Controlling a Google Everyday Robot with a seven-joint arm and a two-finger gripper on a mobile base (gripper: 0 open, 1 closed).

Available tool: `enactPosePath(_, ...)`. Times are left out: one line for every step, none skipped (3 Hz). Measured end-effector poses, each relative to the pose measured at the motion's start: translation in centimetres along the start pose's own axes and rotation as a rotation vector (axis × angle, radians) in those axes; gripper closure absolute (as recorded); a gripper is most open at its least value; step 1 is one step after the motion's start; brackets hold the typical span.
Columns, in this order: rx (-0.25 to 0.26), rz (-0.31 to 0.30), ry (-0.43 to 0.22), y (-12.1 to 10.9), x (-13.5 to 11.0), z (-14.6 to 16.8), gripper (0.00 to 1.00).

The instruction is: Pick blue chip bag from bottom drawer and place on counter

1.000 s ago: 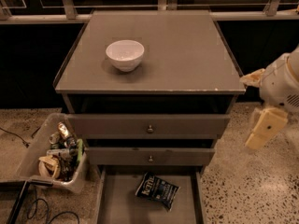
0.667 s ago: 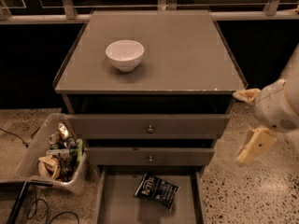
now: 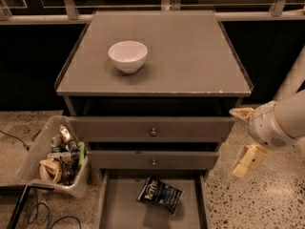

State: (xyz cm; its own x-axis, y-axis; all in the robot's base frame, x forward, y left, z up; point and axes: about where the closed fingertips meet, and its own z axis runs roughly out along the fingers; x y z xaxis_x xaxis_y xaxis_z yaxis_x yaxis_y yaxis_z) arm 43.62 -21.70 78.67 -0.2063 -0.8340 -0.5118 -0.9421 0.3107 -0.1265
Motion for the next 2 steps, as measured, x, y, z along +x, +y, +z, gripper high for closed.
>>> enactPosePath(-0.071, 0.029, -0.010, 0.2, 1.3, 3.8, 0.00)
enactPosePath(-0.172, 0.093, -0.029, 0.5, 3.9, 11.0, 0.00)
